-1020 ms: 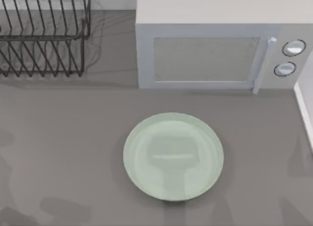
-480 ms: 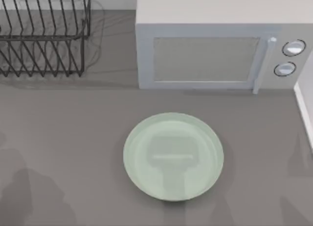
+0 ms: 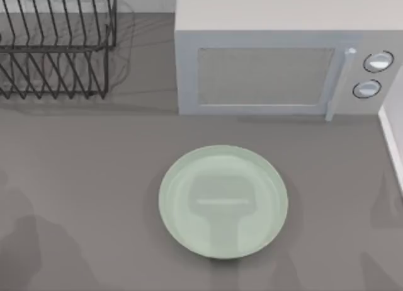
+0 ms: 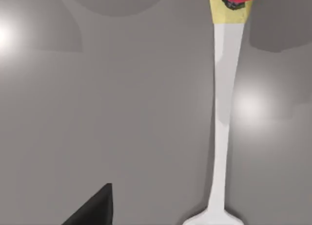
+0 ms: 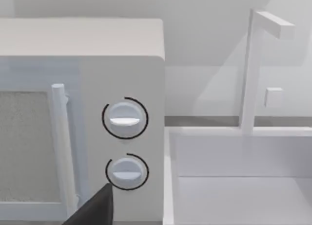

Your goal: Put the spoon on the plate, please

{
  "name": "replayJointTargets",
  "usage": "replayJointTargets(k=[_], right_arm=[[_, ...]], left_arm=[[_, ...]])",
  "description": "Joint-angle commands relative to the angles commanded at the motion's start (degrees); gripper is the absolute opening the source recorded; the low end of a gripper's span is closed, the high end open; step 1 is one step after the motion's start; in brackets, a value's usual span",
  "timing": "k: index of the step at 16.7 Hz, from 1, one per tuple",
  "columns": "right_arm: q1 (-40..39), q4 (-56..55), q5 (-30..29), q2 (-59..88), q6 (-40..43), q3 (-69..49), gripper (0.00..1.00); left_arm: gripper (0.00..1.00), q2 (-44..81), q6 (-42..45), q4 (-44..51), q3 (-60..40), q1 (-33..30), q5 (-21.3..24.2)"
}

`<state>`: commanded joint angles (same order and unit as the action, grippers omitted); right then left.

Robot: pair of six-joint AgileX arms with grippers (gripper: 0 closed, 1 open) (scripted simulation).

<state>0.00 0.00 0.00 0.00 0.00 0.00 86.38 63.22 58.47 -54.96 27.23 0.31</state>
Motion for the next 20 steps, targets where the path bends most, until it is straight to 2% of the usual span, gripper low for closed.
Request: replayJointTargets(k=[9, 15, 20], right_arm=[[0.0, 0.0, 0.0, 0.0, 0.0, 0.0, 1.0], [0.0, 0.0, 0.0, 0.0, 0.0, 0.0, 1.0], [0.0, 0.0, 0.0, 0.0, 0.0, 0.0, 1.0]], left_arm=[[1.0, 10.74, 0.25, -22.78, 11.71, -0.04, -0.01], [1.0, 11.81, 0.29, -24.65, 12.82, -0.02, -0.01], [0.62, 11.81, 0.29, -24.65, 12.82, -0.02, -0.01]])
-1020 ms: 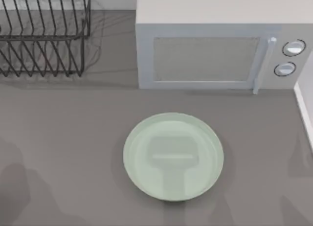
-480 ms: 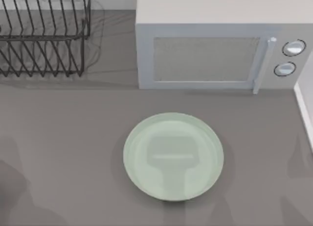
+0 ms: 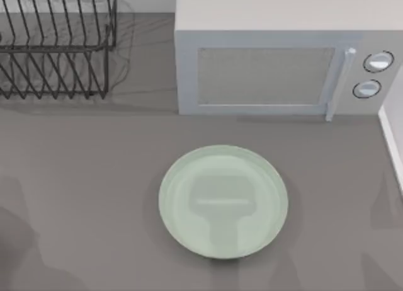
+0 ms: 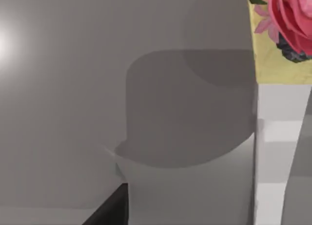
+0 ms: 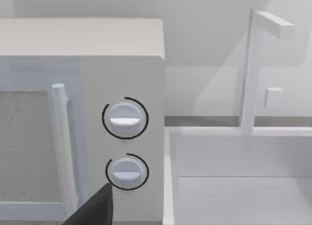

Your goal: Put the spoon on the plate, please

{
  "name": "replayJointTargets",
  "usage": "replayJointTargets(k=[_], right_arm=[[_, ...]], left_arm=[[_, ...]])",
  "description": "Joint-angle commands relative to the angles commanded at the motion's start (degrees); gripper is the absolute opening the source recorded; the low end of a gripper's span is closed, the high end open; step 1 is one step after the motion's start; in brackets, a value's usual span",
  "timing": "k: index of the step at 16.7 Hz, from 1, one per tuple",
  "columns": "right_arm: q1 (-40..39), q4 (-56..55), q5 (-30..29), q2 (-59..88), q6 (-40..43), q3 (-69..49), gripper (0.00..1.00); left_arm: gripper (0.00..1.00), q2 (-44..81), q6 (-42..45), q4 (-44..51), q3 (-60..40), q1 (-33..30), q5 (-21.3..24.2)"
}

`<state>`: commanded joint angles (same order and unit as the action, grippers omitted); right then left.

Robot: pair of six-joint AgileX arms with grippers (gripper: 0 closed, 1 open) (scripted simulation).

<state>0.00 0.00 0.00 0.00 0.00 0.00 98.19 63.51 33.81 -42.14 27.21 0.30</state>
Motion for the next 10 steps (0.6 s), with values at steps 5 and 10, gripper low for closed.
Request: replayJointTargets(k=[5, 10], right_arm=[[0.0, 0.0, 0.0, 0.0, 0.0, 0.0, 1.0], [0.0, 0.0, 0.0, 0.0, 0.0, 0.0, 1.0]], left_arm=[[0.25, 0.0, 0.0, 0.0, 0.0, 0.0, 0.0], [0.0, 0.0, 0.0, 0.0, 0.0, 0.0, 0.0]])
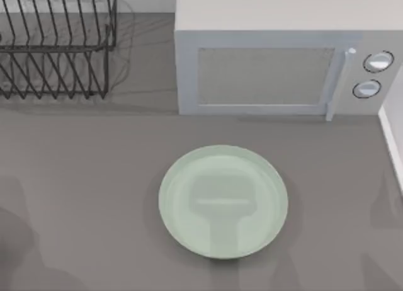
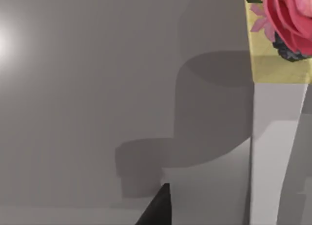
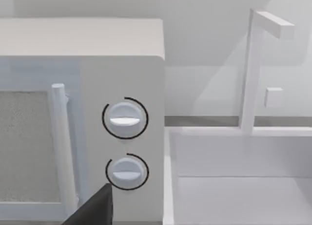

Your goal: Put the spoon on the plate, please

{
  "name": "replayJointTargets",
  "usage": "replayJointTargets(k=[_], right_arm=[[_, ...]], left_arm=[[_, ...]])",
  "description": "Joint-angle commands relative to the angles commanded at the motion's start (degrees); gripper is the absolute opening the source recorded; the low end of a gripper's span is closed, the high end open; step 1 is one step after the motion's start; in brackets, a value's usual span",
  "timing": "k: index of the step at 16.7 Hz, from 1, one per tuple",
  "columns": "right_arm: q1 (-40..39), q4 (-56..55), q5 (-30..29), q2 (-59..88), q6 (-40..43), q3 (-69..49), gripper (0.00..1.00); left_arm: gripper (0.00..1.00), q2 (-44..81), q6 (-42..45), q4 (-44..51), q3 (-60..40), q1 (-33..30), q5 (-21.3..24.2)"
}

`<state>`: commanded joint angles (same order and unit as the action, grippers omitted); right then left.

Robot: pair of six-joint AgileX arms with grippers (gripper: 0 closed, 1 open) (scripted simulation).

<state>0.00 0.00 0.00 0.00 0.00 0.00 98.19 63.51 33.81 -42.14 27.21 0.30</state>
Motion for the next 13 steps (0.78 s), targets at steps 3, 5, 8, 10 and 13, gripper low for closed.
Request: replayJointTargets(k=[3, 5, 8, 10, 13], right_arm=[[0.0, 0.0, 0.0, 0.0, 0.0, 0.0, 1.0], [0.0, 0.0, 0.0, 0.0, 0.0, 0.0, 1.0], [0.0, 0.0, 0.0, 0.0, 0.0, 0.0, 1.0], [0.0, 0.0, 0.0, 0.0, 0.0, 0.0, 1.0], [0.0, 0.0, 0.0, 0.0, 0.0, 0.0, 1.0]], left_arm=[[0.0, 0.0, 0.0, 0.0, 0.0, 0.0, 0.0], [0.0, 0.0, 0.0, 0.0, 0.0, 0.0, 0.0], [0.0, -3.86, -0.93, 5.47, -2.07, 0.03, 0.84], [0.0, -4.56, -0.85, 7.6, -3.61, 0.09, 0.85], [0.0, -7.0, -0.88, 14.68, -7.85, 0.15, 0.76]])
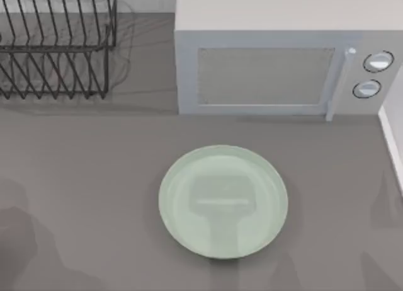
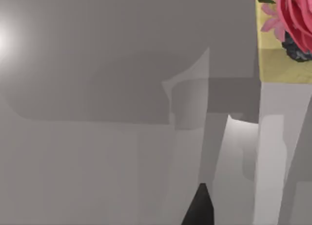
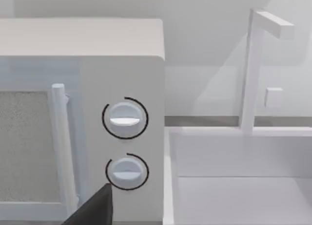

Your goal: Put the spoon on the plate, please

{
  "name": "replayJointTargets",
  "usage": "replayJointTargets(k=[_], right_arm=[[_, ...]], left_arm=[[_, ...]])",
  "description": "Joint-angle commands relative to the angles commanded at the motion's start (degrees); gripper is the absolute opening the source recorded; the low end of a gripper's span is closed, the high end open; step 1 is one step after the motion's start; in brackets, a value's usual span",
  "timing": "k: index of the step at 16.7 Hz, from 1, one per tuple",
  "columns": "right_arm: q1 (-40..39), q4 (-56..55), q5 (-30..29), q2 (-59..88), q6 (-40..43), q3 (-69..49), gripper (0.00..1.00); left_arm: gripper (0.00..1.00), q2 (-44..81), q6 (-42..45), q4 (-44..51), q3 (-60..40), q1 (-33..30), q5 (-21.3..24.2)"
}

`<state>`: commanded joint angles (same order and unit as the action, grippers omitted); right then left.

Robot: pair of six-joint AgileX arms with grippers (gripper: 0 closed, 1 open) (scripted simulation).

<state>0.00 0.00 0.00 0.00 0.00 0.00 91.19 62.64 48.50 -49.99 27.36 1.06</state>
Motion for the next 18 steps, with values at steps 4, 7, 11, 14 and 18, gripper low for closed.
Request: replayJointTargets(k=[4, 7, 11, 14, 18], right_arm=[[0.0, 0.0, 0.0, 0.0, 0.0, 0.0, 1.0], [0.0, 0.0, 0.0, 0.0, 0.0, 0.0, 1.0], [0.0, 0.0, 0.0, 0.0, 0.0, 0.0, 1.0], [0.0, 0.0, 0.0, 0.0, 0.0, 0.0, 1.0], [0.0, 0.0, 0.0, 0.0, 0.0, 0.0, 1.0]], left_arm=[[0.0, -4.23, -0.18, 11.45, -6.52, -0.17, 0.04], [0.0, -6.44, -0.44, 15.54, -9.31, -0.34, 0.08], [0.0, -6.32, -0.36, 15.52, -9.27, -0.22, 0.05], [0.0, -4.77, -0.83, 15.83, -10.89, -2.08, 0.04], [0.0, 2.66, -3.61, 17.04, -18.54, -12.49, -0.04]])
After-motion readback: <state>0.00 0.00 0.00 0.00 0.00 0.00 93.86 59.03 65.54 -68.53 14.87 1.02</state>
